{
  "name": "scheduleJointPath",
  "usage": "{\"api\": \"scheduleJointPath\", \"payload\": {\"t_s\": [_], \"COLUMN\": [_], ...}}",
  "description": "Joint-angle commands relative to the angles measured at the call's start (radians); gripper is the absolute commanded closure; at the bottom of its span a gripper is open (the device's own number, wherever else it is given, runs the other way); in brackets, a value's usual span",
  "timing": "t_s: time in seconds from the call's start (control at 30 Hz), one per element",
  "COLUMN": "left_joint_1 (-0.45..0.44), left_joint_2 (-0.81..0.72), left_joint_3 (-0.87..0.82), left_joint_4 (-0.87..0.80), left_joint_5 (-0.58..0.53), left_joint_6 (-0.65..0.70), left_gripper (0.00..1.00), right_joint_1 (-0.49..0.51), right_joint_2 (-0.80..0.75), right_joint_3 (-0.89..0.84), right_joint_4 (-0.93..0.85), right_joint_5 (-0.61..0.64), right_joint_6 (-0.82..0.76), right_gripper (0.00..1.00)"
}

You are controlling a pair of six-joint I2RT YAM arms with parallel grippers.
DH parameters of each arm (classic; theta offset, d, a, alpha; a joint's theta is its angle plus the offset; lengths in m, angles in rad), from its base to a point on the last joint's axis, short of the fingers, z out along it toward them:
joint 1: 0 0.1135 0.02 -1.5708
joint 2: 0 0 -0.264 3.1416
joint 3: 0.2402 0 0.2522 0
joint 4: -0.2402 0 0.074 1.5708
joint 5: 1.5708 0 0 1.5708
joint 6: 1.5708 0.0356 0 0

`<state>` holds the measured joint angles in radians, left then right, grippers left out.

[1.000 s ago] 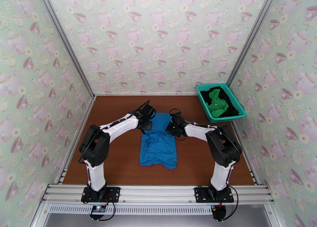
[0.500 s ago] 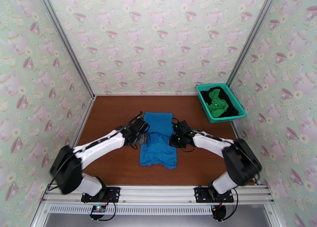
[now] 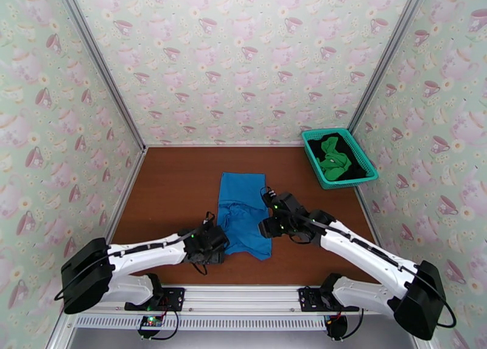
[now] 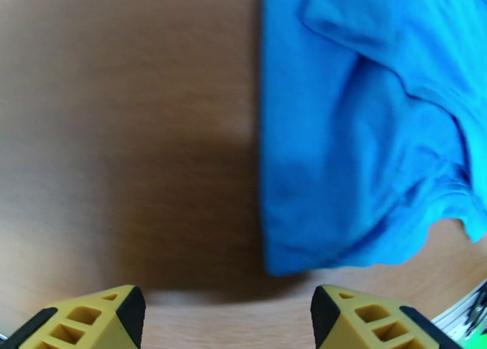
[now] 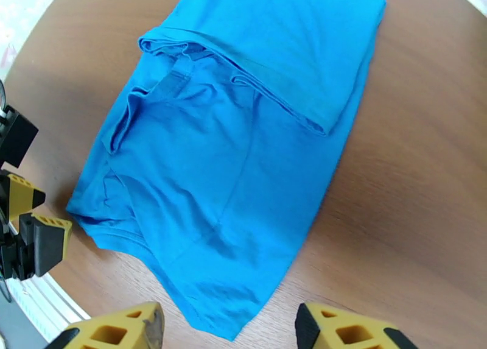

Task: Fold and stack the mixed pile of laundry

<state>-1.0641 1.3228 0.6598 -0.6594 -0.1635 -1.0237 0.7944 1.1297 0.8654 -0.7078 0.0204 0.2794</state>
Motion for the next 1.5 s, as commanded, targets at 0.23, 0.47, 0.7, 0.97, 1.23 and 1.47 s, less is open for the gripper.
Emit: {"api": "scheduleJointPath", "payload": {"t_s": [0.23,0.47,0.7,0.97,1.23,1.47], "left_joint_1": [-0.135,-0.203,-0.226,-0.169,-0.125,-0.071], "left_joint_2": [0.065,0.140,0.082,0.018,0.046,0.119], "left_joint_3": [0.284,0.354,0.177,0.009,-0.078,-0.102], "left_joint_4": [-0.302,-0.178,0.003,0.063,0.288,0.402], "left_joint_5": [-0.429,-0.408,-0.324,-0.248,-0.254,-0.230], "left_joint_6": [0.400,0.949,1.432,1.630,1.698,1.733], "left_gripper": [0.33,0.24,0.24,0.26,0.27,0.36], "right_joint_1": [0.068,0.070,0.071,0.119,0.169,0.224], "right_joint_2": [-0.050,-0.123,0.055,0.317,0.309,0.332], "right_joint_3": [-0.028,-0.079,-0.046,-0.087,-0.108,-0.120], "right_joint_4": [0.016,0.017,-0.152,-0.062,0.007,0.073], "right_joint_5": [0.073,0.017,0.032,0.142,0.165,0.157], "right_joint_6": [-0.135,-0.499,-0.775,-0.880,-0.905,-0.913], "right_gripper": [0.32,0.13,0.08,0.09,0.12,0.15]}}
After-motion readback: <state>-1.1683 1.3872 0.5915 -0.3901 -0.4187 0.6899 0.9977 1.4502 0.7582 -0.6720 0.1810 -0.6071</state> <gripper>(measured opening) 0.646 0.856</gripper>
